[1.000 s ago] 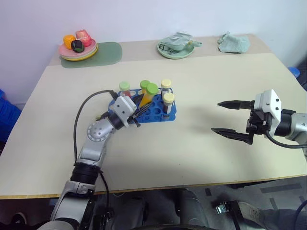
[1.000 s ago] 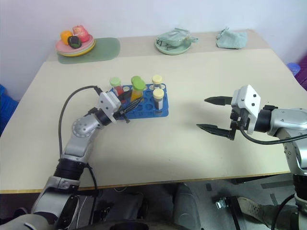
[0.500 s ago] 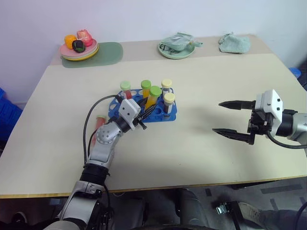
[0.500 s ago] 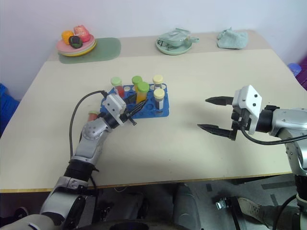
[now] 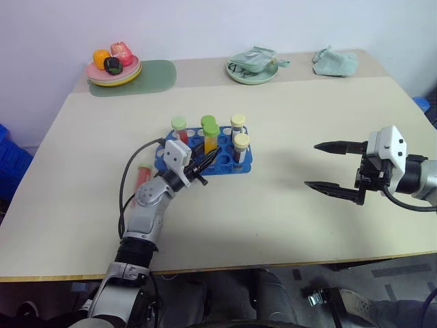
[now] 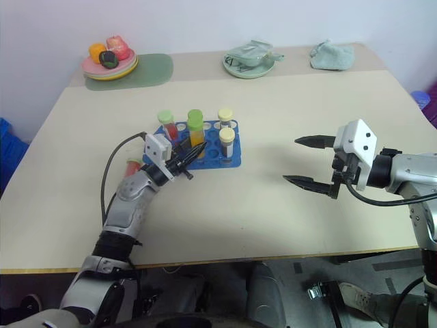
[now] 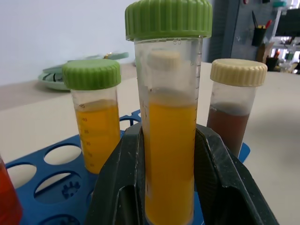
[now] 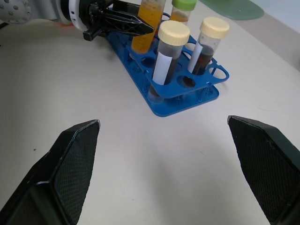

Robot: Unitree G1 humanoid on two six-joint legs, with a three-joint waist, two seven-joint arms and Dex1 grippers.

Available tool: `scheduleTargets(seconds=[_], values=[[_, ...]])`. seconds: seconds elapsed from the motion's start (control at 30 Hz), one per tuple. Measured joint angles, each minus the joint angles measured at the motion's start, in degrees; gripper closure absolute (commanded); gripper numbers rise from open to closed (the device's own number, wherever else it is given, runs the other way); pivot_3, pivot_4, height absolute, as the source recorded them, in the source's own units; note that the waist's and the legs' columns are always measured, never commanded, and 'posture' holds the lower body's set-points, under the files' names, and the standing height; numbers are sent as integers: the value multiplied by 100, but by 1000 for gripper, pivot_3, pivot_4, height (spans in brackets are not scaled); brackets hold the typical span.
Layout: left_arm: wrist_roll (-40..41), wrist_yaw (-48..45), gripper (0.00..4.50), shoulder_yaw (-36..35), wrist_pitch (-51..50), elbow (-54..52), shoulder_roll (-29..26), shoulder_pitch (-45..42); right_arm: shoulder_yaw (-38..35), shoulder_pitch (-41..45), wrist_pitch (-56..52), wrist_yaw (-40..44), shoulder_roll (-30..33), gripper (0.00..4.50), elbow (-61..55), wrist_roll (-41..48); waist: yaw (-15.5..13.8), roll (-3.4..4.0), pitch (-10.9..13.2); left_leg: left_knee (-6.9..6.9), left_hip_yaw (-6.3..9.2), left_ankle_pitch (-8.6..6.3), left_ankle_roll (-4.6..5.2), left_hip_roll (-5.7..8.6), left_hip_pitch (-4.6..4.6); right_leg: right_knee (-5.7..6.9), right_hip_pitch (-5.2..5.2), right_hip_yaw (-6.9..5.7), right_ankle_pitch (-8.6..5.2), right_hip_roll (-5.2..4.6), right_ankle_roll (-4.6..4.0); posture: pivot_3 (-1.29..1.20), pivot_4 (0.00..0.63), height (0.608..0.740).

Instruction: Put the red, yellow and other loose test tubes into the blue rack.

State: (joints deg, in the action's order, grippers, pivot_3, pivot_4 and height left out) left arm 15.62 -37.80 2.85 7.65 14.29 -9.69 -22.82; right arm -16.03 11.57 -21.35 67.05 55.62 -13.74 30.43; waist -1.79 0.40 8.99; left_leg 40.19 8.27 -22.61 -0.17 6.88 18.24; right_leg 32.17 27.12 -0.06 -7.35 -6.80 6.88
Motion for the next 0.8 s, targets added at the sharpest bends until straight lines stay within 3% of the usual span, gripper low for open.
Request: scheduleTargets(seconds=[0.23,0.47,0.8], values=[[99,-210,121,-67,-56,-211,-206,110,15,40,62,30,-1,0,24,-37,-39,0,0,1,-3,0,0,0,0,0,0,1,2,0,-2,0,150,740],[157,-340,48,-147,-219,-820,-446,225,140,128,104,52,-8,0,89,-47,-43,0,0,1,-3,0,0,-2,0,0,0,1,2,0,-3,0,150,740],[852,-183,48,-829,-1891,-3006,-1735,1101,293,261,340,174,-48,0,368,-110,-53,0,0,-2,-4,-1,1,-8,0,0,0,1,2,5,-3,0,150,740]])
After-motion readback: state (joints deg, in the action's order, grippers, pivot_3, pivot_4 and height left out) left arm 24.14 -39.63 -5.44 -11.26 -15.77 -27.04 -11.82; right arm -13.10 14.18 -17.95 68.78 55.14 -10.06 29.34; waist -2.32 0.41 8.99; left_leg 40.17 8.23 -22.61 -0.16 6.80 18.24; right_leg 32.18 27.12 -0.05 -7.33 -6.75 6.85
